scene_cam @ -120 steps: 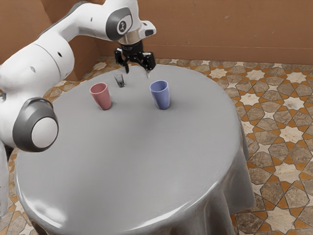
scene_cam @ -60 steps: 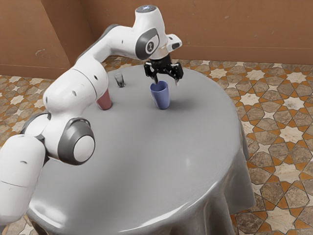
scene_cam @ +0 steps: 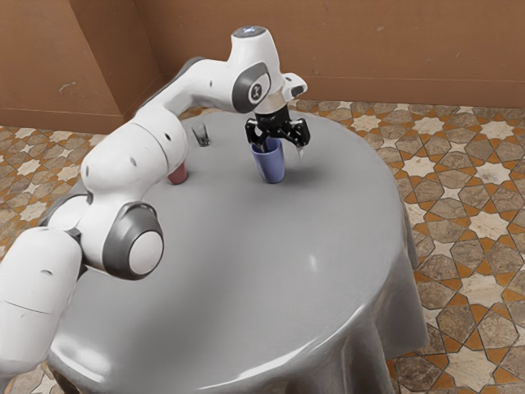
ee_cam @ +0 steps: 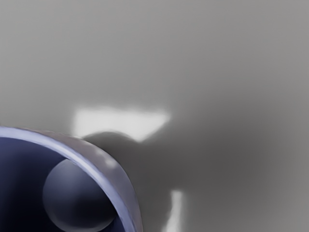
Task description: Place the right cup onto the left cup
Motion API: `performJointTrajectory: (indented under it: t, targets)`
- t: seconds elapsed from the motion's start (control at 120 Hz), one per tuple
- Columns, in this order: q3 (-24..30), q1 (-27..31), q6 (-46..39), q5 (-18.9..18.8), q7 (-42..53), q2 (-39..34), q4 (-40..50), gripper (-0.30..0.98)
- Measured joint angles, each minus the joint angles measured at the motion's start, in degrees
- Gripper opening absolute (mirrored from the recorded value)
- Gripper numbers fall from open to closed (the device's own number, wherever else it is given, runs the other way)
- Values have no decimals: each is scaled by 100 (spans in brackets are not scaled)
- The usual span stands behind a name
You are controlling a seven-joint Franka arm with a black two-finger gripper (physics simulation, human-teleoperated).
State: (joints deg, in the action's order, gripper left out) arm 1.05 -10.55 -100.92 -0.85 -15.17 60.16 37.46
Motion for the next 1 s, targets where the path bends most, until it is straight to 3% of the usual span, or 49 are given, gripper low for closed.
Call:
performJointTrajectory:
  t: [0.083,0.267,0.4,0.708,0.9,1.0]
  targets:
    - [0,-4,-14,0,-34,6,4,59]
    - [-14,-4,-21,-13,-96,-1,6,18]
    - [-25,0,-9,-17,-150,-1,23,3]
    - [-48,-1,46,-40,-242,-99,58,-8]
    - [-168,8,59,-63,-303,-739,782,-9]
    - [-231,76,45,-69,-349,-1635,1828,-9]
